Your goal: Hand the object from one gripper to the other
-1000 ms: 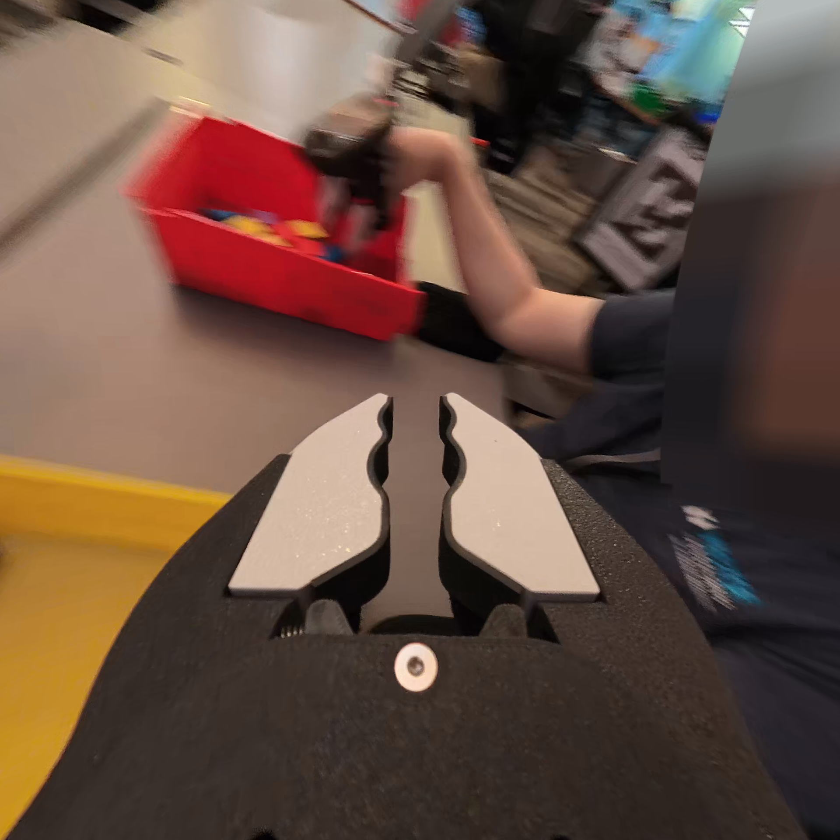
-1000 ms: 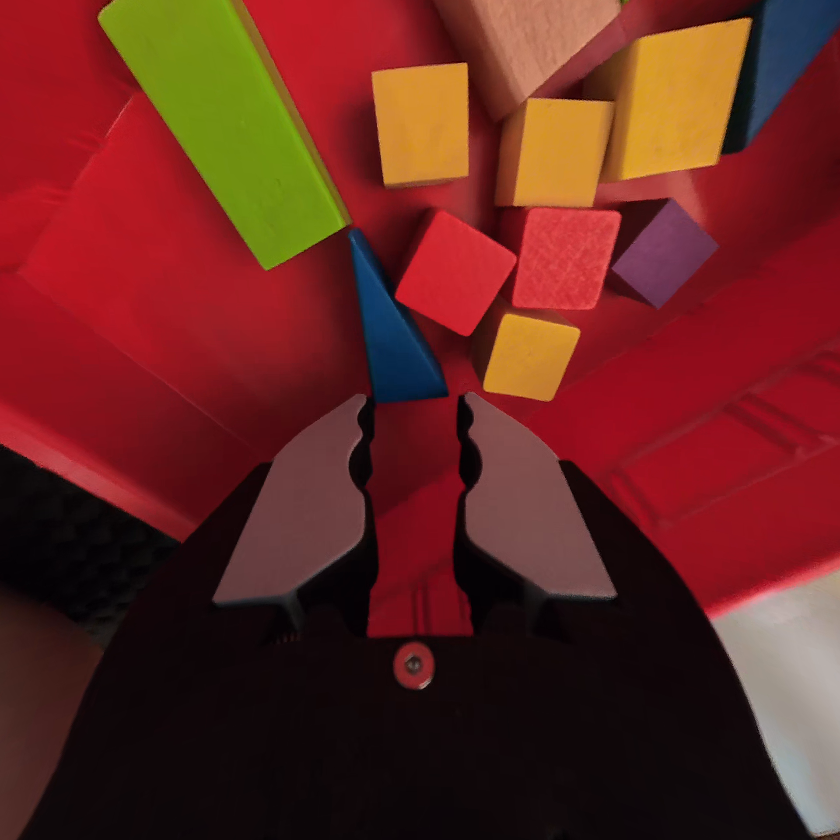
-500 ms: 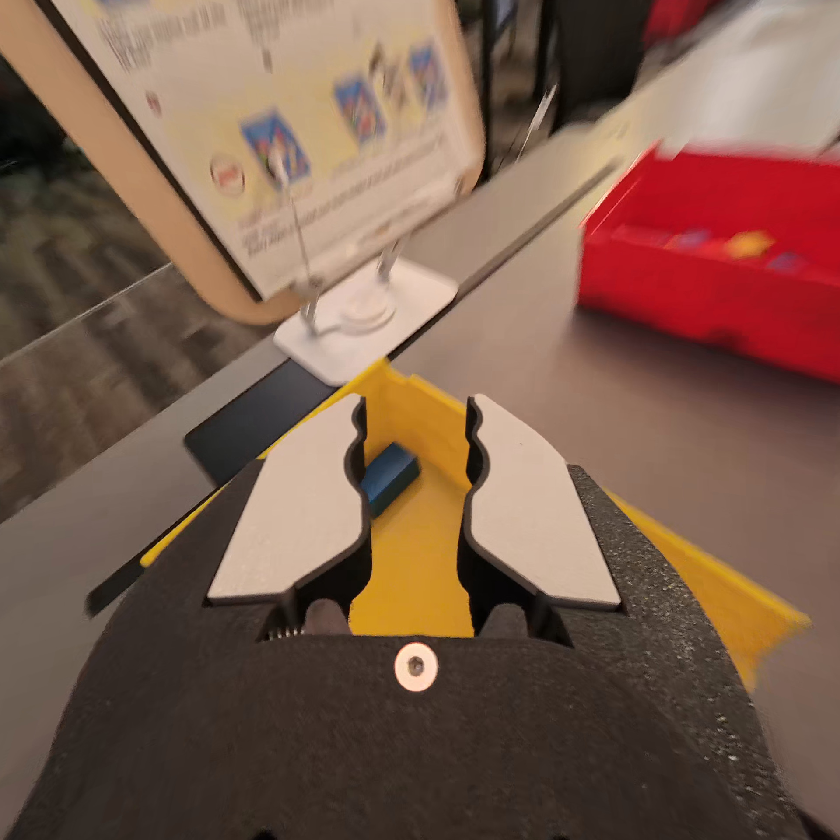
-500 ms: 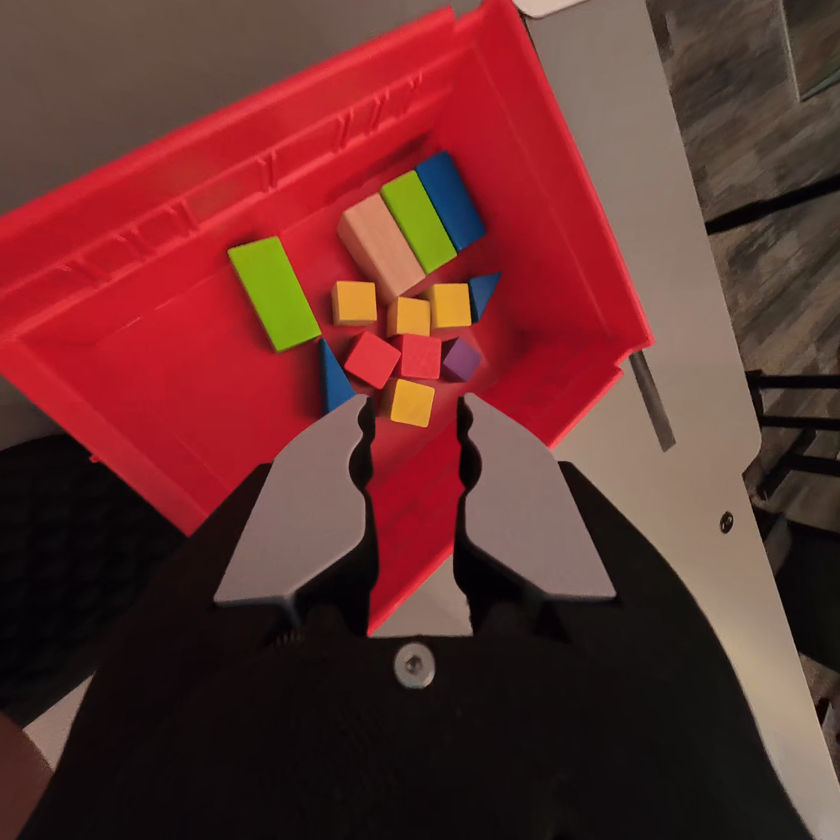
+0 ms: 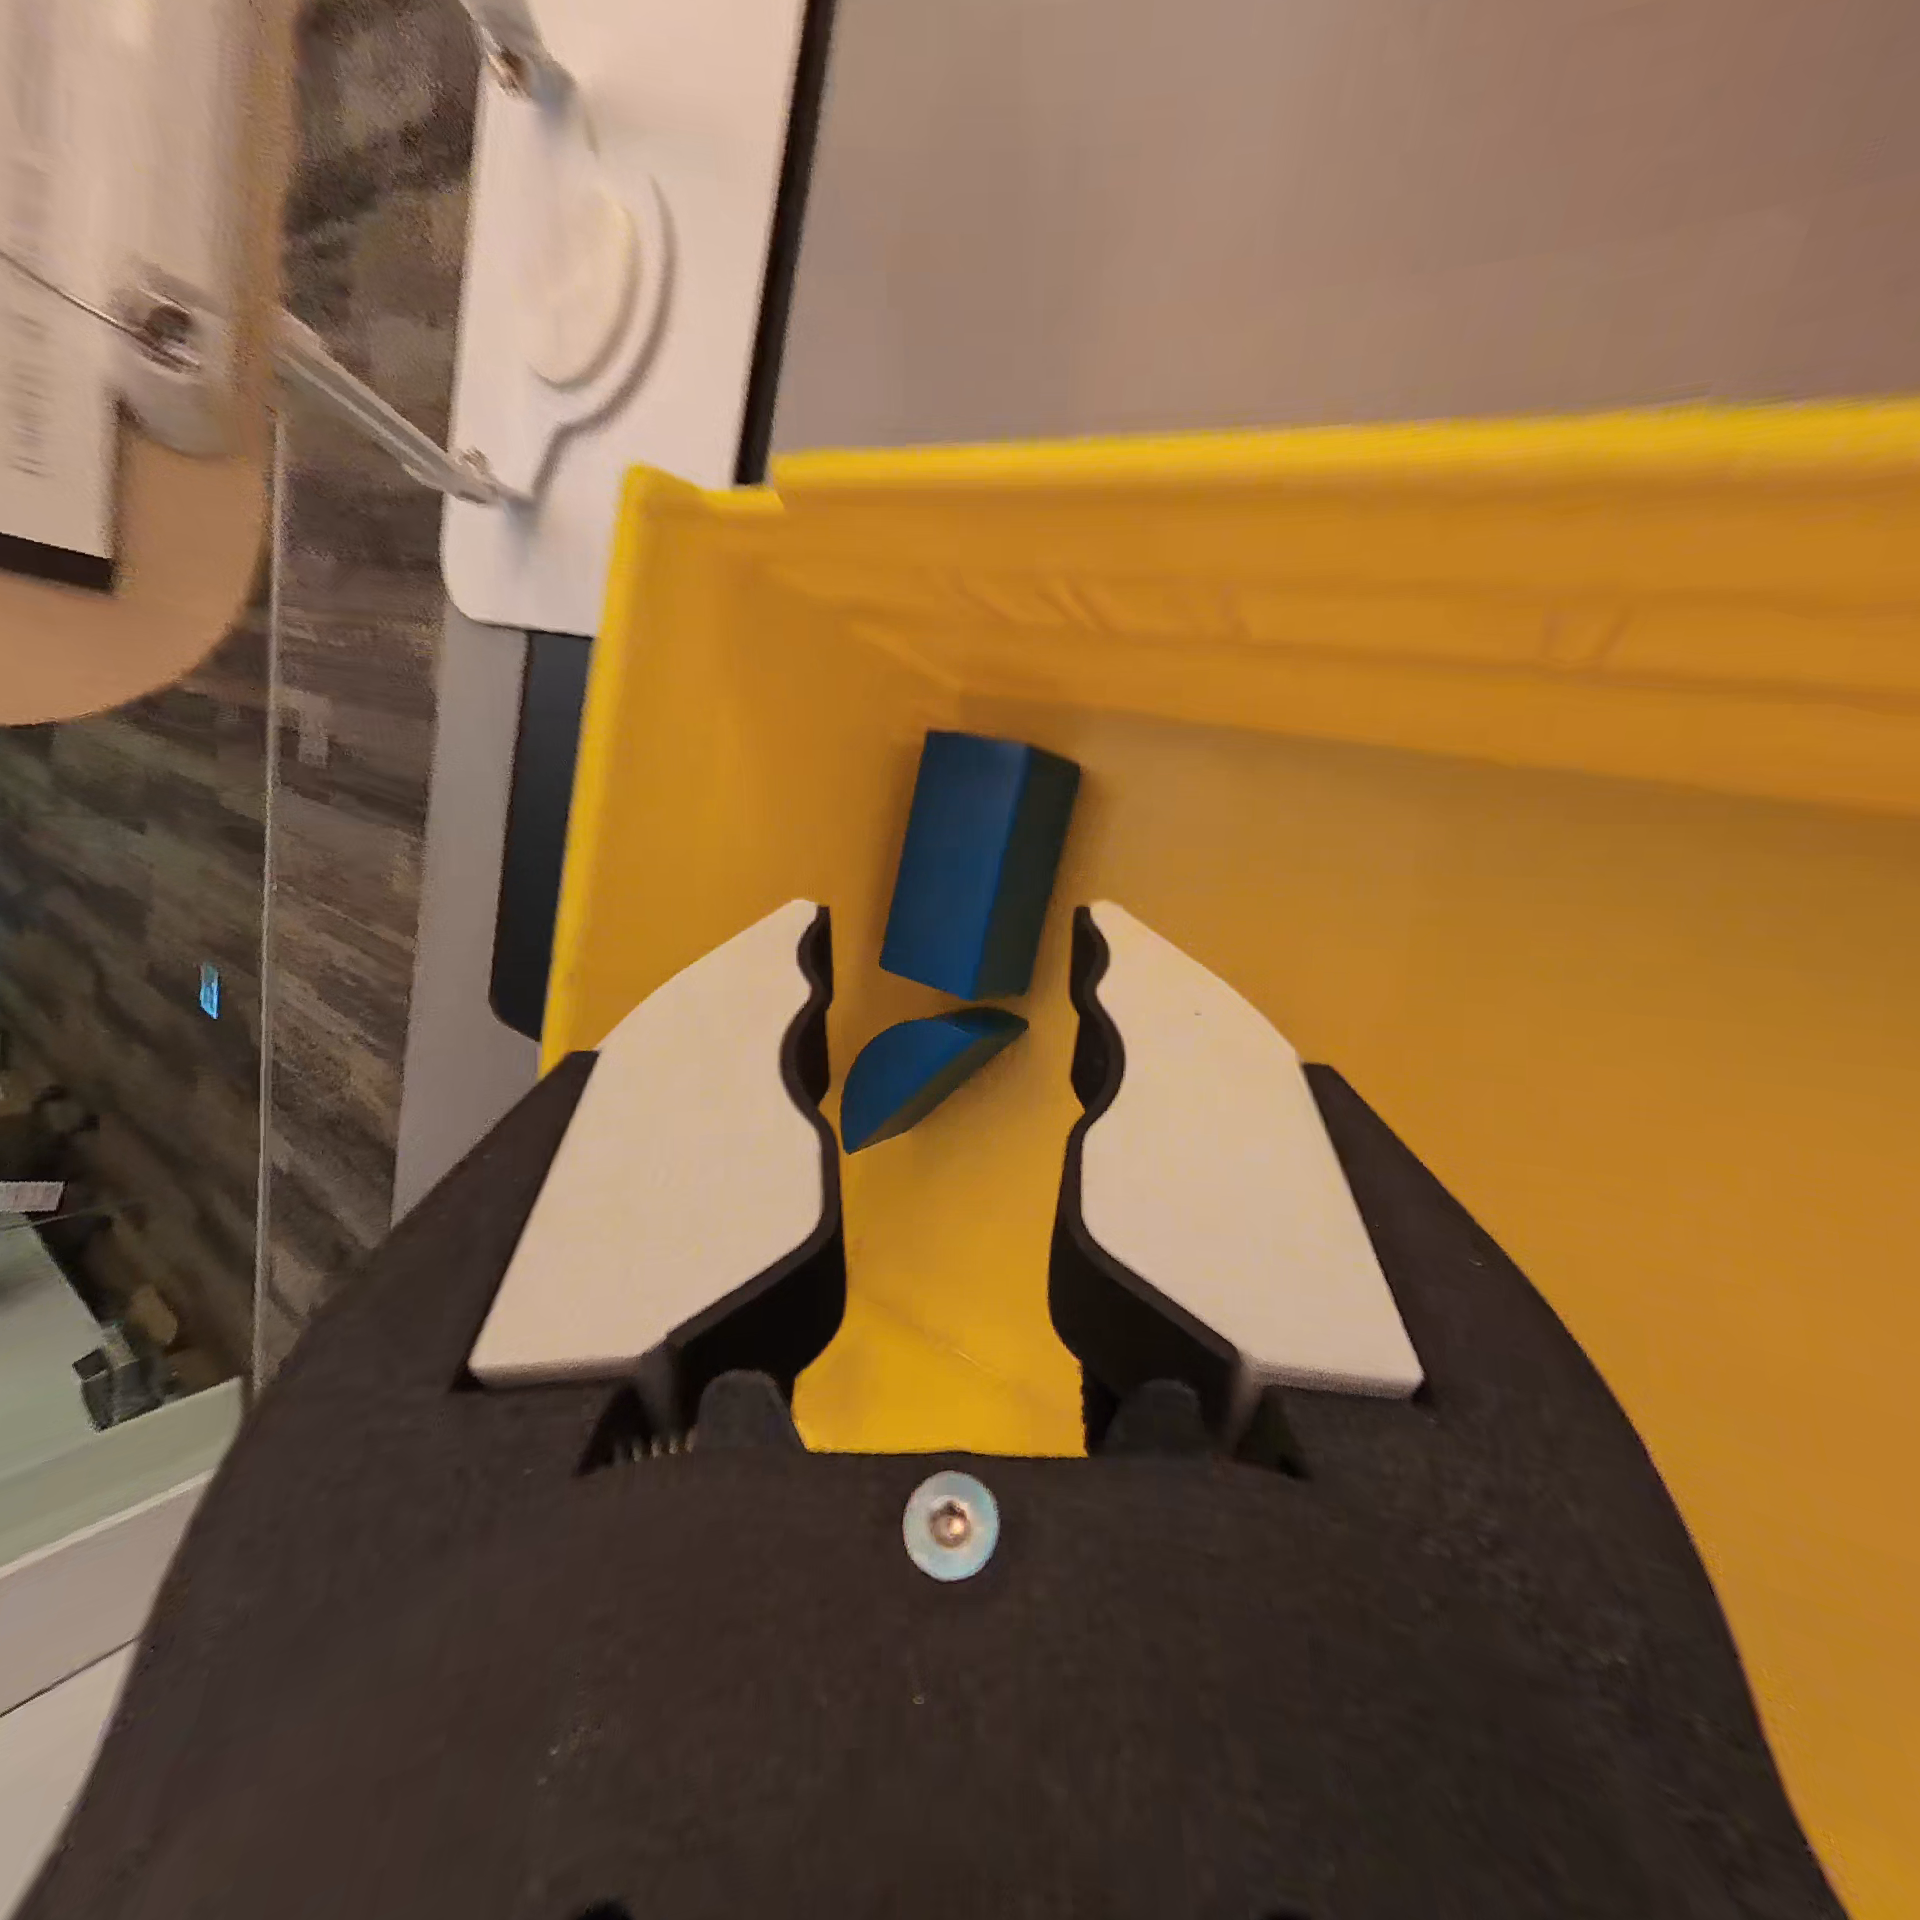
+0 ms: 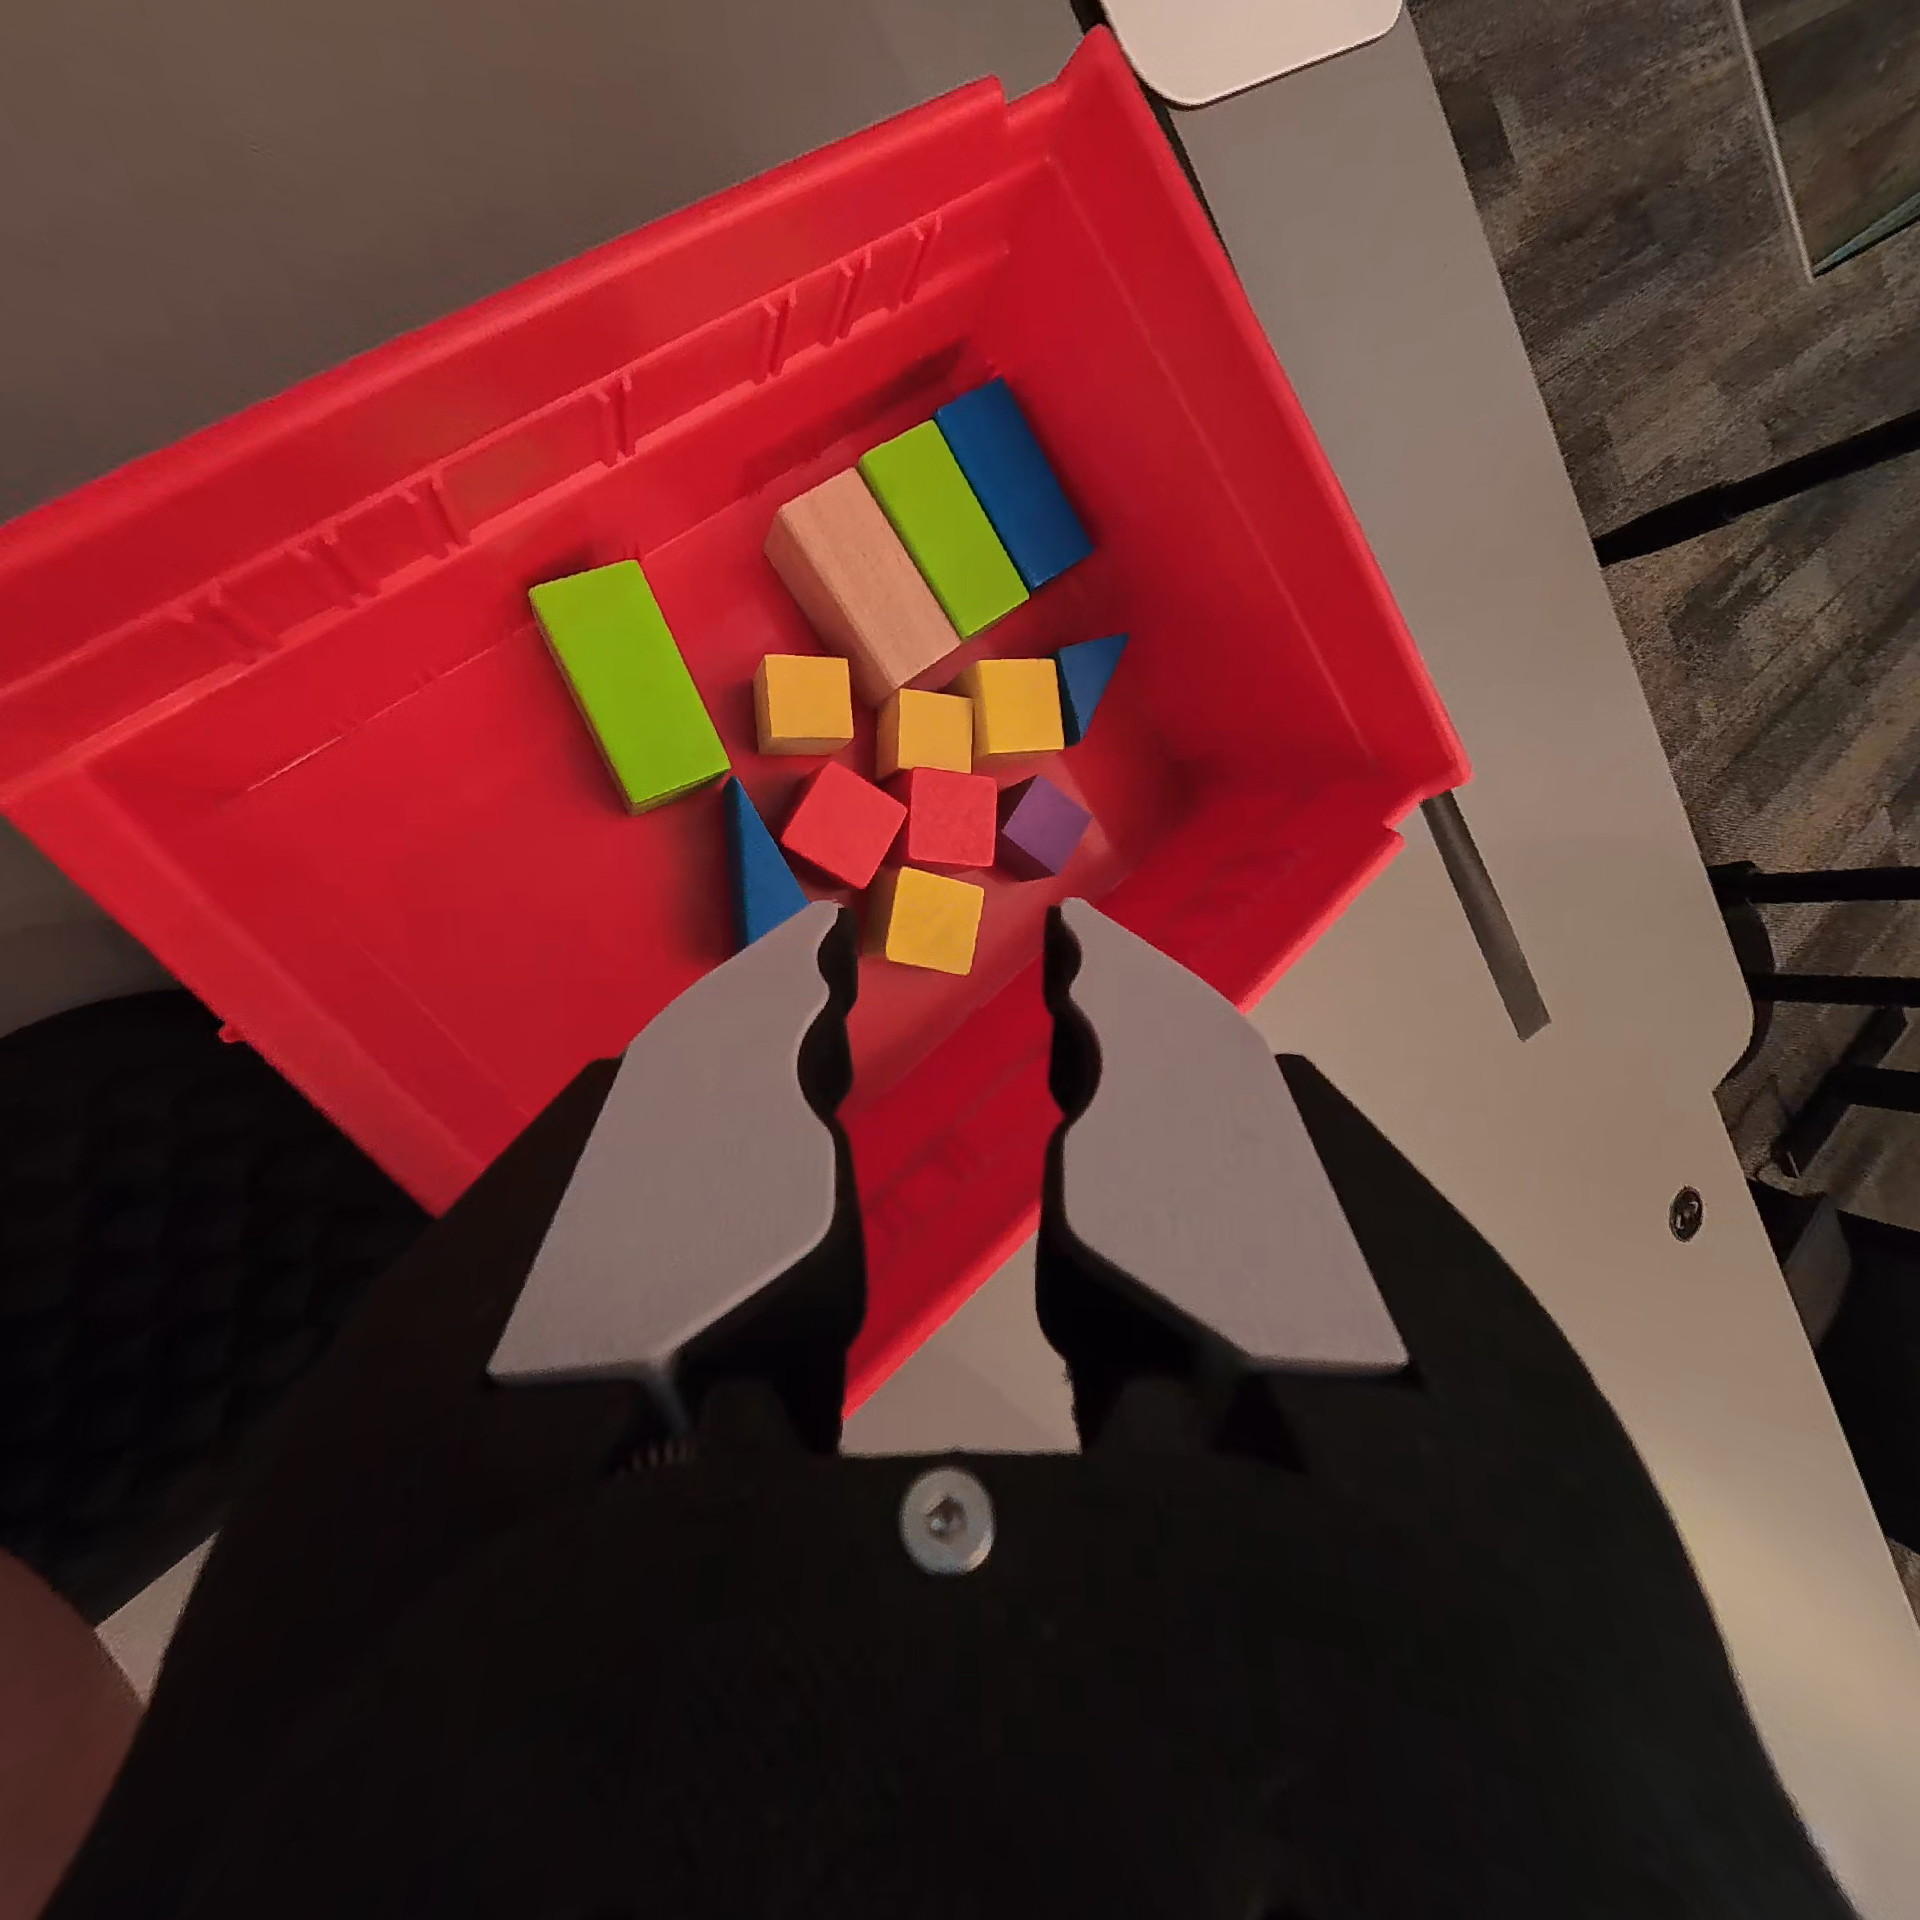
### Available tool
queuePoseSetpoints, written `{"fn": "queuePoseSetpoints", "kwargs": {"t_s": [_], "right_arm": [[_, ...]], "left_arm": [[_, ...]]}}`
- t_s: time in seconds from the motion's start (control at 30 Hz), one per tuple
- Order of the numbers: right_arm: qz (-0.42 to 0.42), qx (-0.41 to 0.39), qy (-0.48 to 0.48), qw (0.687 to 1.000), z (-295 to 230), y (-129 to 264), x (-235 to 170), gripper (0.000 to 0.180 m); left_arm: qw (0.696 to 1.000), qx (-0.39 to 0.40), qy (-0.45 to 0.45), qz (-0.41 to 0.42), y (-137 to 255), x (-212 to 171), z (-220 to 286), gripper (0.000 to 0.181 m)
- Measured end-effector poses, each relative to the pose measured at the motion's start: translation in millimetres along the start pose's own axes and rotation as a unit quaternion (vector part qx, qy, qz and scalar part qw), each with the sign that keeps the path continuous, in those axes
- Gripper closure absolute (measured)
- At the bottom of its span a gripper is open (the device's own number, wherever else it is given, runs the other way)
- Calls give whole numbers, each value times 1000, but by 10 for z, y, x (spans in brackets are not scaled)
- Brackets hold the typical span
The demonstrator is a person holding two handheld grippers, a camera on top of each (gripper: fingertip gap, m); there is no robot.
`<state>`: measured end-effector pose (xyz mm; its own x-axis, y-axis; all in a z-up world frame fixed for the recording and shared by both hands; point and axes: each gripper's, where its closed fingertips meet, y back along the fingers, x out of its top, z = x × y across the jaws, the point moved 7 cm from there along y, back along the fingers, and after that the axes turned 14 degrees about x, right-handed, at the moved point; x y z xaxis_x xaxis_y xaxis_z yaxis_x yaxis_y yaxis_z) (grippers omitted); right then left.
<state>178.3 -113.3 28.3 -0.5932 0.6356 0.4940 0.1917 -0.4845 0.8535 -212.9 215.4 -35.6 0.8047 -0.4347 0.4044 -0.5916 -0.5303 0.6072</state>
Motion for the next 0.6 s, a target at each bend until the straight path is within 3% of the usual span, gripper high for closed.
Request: {"fn": "queuePoseSetpoints", "kwargs": {"t_s": [0.17, 0.6], "right_arm": [[-3, 11, -7, 1000, 17, -52, -37, 144], [-16, 34, -19, 999, 48, -119, -85, 148]], "left_arm": [[998, -37, -34, -35, -283, -91, 109, 129], [993, -79, -50, -67, -519, -89, 124, 133]]}}
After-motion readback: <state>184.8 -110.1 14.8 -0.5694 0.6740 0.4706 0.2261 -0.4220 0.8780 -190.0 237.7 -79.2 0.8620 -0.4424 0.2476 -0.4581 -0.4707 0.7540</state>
